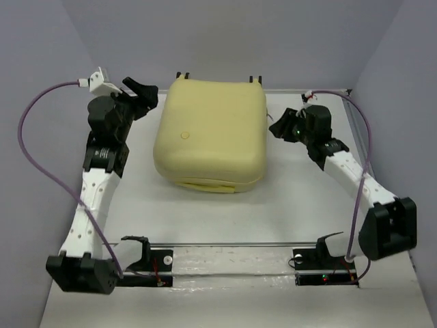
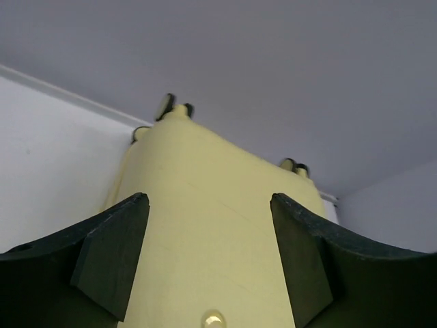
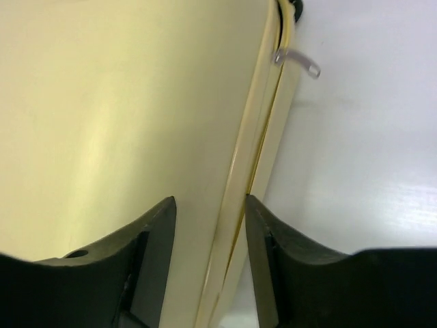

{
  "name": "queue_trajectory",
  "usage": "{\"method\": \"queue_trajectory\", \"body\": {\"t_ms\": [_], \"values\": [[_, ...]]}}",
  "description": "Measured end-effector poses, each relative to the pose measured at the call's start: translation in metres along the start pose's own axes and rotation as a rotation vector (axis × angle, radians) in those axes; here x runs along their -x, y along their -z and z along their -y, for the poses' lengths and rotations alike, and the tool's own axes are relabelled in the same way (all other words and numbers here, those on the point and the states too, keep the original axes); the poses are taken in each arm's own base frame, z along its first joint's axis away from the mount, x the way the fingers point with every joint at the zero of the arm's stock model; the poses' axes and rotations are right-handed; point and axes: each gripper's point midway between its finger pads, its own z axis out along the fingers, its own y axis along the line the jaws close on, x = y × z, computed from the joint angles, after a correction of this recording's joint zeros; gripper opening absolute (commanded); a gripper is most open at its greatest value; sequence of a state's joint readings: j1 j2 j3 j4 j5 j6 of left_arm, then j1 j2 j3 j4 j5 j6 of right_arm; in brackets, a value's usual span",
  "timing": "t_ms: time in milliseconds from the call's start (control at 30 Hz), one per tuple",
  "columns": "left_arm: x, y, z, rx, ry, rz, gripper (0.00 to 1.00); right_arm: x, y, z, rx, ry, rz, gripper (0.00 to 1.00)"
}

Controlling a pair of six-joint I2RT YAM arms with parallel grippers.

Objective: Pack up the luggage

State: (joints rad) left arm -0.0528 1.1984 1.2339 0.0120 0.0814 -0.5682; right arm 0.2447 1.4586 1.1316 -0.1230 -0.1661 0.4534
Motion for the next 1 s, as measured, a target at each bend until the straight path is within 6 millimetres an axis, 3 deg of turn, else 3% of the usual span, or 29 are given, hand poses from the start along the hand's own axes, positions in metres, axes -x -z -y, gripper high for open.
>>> {"method": "queue_trajectory", "body": {"t_ms": [33,67,100,133,167,267,333,367,433,533,600,700,933,1000], "values": [[0.005,0.019,0.015,-0.041,-0.014,0.023,0.68,-0.006,0.015,-0.004,0.024,0.009,0.02,0.37],[0.006,0.041,0.032,-0.094,-0.023,0.041,0.62,-0.017,0.031,-0.006,0.045,0.014,0.031,0.25],[0.001,0.062,0.048,-0.157,-0.029,0.046,0.58,-0.029,0.046,-0.006,0.062,0.021,0.037,0.21],[-0.014,0.082,0.063,-0.223,-0.032,0.02,0.48,-0.037,0.053,-0.006,0.08,0.031,0.041,0.09],[-0.033,0.106,0.079,-0.305,-0.028,-0.009,0.43,-0.051,0.061,-0.005,0.104,0.034,0.037,0.07],[-0.092,0.15,0.096,-0.447,-0.011,-0.132,0.3,-0.096,0.08,0.001,0.179,0.045,0.014,0.07],[-0.145,0.17,0.092,-0.485,0.003,-0.264,0.26,-0.128,0.092,0.008,0.221,0.046,-0.007,0.07],[-0.193,0.185,0.081,-0.489,-0.005,-0.387,0.26,-0.141,0.097,0.01,0.238,0.043,-0.016,0.09],[-0.234,0.205,0.073,-0.505,-0.024,-0.508,0.26,-0.159,0.101,0.013,0.27,0.038,-0.034,0.13],[-0.3,0.231,0.054,-0.489,-0.067,-0.688,0.27,-0.16,0.099,0.01,0.293,0.039,-0.028,0.25],[-0.327,0.239,0.043,-0.467,-0.096,-0.762,0.28,-0.155,0.096,0.005,0.322,0.05,-0.008,0.32],[-0.347,0.231,0.029,-0.395,-0.132,-0.778,0.32,-0.159,0.091,0.005,0.345,0.057,0.0,0.37],[-0.338,0.184,0.017,-0.257,-0.171,-0.657,0.32,-0.171,0.076,0.005,0.402,0.084,-0.01,0.42],[-0.332,0.171,0.016,-0.233,-0.18,-0.628,0.32,-0.172,0.074,0.003,0.427,0.098,-0.003,0.47]]}}
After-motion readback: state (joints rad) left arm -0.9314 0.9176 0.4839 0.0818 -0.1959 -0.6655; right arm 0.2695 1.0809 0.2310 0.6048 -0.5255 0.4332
